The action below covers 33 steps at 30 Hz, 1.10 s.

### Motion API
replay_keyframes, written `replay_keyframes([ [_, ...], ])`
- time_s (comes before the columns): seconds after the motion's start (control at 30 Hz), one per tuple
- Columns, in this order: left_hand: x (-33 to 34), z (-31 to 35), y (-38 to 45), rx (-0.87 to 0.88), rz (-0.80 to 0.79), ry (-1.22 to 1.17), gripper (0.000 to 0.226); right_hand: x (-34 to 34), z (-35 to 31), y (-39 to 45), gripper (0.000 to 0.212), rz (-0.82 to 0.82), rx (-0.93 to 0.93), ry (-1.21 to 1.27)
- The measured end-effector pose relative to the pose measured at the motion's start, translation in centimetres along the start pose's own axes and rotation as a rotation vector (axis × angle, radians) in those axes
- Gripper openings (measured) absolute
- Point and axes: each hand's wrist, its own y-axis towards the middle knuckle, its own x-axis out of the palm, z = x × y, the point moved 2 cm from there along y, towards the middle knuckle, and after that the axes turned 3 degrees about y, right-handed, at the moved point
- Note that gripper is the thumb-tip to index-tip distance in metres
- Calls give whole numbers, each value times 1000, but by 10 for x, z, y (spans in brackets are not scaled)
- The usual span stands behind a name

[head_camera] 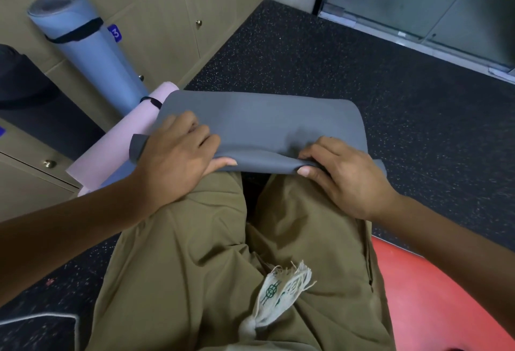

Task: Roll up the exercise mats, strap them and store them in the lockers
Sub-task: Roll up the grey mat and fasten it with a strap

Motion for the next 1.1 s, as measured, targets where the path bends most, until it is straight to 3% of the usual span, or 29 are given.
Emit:
replay_keyframes([
  [0.17,2,4,-1,-79,-1,-19,65,-2,0,2,39,42,27,-6],
  [0.3,9,-4,3,-185,-59,-224,74,-8,4,6,44,101,161,73],
  [0.43,7,-8,8,-291,-197,-425,62,-10,11,15,56,68,215,161],
  [0.53,7,-16,12,-431,-421,-608,72,-13,13,21,65,23,352,176],
  [0.63,10,-22,14,-503,-519,-763,69,-12,14,24,64,-13,430,140],
  [0.9,18,-26,19,-533,-493,-928,58,-11,30,45,61,-75,445,287],
  [1.1,39,-35,25,-502,-489,-1012,73,-5,49,58,55,-55,358,353],
])
